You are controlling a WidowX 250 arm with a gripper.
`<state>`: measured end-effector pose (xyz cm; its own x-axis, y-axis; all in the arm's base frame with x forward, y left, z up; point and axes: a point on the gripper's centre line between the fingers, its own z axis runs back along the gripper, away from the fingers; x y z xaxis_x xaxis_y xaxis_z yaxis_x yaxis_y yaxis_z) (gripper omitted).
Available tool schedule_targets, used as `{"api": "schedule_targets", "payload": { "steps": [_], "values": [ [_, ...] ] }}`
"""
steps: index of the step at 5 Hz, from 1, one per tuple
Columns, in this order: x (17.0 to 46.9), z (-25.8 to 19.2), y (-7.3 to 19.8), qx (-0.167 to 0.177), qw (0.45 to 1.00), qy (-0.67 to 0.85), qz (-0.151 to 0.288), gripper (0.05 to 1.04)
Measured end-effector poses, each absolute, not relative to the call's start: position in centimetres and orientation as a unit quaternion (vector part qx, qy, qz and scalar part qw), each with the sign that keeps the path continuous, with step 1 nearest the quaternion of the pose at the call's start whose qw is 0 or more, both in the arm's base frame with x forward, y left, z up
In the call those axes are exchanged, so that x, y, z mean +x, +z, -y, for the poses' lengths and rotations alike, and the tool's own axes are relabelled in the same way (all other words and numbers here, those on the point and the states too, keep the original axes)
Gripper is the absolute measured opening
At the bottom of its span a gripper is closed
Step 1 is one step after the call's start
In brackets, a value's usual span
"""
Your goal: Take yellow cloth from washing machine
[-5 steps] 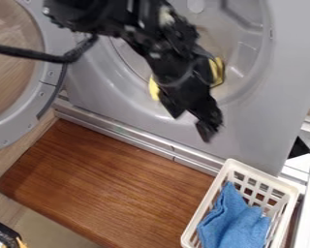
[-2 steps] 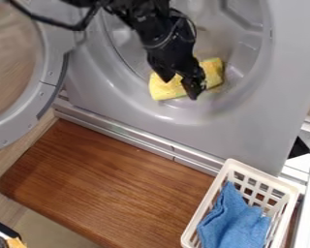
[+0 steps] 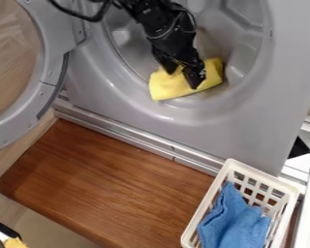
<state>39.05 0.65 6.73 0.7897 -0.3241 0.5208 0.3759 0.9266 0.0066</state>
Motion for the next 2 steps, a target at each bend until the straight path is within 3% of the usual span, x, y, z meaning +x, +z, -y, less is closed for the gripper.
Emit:
{"api": "schedule_targets", "payload": {
  "steps": [2],
  "values": [
    [39.85,-0.81,5.17,-0.044,0.945,-0.189,0.264,0.36]
  ]
}}
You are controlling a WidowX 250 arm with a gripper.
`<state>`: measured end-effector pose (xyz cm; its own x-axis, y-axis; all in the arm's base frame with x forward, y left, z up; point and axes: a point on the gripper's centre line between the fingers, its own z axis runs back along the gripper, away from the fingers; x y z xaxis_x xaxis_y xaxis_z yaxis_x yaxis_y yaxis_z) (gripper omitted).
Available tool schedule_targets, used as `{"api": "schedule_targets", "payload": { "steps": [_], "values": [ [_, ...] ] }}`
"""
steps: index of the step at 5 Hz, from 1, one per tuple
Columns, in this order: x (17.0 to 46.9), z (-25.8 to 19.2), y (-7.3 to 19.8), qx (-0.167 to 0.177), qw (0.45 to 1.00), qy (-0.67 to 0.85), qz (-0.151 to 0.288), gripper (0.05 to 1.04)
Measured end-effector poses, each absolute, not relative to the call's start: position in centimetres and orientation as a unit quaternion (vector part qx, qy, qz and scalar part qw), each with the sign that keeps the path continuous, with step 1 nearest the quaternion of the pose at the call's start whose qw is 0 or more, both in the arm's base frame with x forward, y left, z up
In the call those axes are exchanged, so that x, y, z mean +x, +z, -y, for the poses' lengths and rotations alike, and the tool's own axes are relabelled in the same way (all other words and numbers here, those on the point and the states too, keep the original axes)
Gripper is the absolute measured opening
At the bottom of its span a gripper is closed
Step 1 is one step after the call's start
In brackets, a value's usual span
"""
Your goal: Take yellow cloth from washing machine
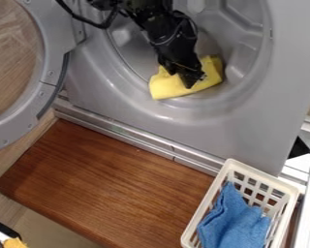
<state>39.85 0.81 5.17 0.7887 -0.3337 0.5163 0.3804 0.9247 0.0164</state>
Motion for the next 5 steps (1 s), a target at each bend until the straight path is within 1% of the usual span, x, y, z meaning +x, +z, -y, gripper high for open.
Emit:
{"api": "schedule_targets", "payload": {
  "steps": [1,2,3,5],
  "values": [
    [39.6,-0.1,5.0,-0.048,0.944,-0.2,0.26,0.151],
    [38.7,0.2,5.0,-0.05,0.945,-0.197,0.256,0.075],
    [37.6,0.1,7.1,-0.04,0.941,-0.193,0.274,0.069],
    [32.9,-0.1,9.8,-0.022,0.943,-0.167,0.286,0.069]
  ]
}}
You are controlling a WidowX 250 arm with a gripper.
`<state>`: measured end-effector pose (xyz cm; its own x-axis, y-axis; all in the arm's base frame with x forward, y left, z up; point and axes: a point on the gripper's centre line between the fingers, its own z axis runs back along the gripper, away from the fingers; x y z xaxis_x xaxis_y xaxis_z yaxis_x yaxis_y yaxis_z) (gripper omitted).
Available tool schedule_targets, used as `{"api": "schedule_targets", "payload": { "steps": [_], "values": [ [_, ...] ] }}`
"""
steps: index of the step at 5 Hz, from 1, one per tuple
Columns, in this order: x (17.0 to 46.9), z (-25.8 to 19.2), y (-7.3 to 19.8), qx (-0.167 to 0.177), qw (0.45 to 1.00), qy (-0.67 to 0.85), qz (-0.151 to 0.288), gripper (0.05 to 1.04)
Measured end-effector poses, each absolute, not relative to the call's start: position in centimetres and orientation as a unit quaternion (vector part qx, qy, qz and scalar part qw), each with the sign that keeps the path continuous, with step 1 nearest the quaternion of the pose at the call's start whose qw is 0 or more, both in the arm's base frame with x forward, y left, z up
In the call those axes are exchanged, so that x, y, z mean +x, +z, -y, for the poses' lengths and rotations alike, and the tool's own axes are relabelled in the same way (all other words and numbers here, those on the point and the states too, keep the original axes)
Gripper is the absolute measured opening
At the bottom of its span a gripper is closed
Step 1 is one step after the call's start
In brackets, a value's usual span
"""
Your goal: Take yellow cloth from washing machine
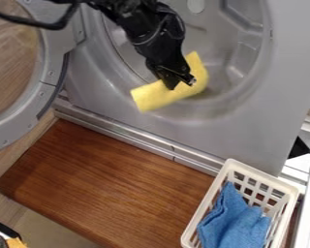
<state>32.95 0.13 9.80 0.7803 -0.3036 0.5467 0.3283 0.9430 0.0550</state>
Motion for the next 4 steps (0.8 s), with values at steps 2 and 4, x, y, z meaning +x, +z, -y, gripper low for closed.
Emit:
{"api": "schedule_targets", "payload": {
  "steps": [2,4],
  "values": [
    [27.8,-2.9,8.7,-0.008,0.957,-0.096,0.272,0.069],
    [24.8,-6.5,6.0,-0.005,0.966,-0.022,0.258,0.069]
  ]
}}
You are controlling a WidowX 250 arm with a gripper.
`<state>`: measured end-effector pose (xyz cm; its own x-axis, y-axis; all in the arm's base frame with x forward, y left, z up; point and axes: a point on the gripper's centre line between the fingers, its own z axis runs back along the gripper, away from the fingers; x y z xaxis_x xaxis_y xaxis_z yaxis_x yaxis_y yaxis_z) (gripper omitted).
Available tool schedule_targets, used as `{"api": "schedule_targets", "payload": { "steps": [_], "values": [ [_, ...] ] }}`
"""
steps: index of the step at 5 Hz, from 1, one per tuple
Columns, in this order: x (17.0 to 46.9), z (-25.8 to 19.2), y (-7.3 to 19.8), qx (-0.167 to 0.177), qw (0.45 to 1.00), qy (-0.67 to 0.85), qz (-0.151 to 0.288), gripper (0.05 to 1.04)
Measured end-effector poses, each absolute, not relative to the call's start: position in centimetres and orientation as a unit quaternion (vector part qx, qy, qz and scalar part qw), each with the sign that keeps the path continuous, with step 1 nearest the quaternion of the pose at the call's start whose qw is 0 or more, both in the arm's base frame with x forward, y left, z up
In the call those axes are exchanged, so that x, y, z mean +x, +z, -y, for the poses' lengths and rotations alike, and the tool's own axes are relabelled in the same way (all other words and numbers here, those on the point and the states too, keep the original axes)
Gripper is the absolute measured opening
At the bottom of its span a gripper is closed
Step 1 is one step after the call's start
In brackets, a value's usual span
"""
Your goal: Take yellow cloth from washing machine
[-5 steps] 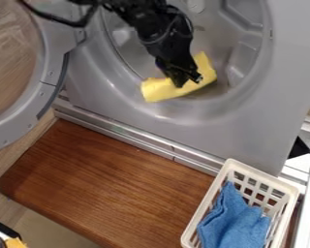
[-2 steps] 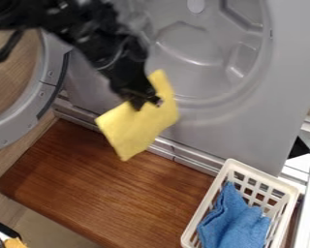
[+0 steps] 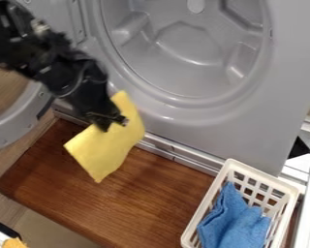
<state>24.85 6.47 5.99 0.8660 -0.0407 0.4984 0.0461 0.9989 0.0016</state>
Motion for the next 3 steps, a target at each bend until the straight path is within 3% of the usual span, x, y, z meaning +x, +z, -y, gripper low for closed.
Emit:
{"api": "schedule_targets", "payload": {
  "steps": [1,3],
  "values": [
    [23.7,-7.3,3.6,0.0,0.97,-0.014,0.241,0.069],
    [24.0,-5.0,-0.3,-0.032,0.972,-0.032,0.232,0.069]
  ]
}}
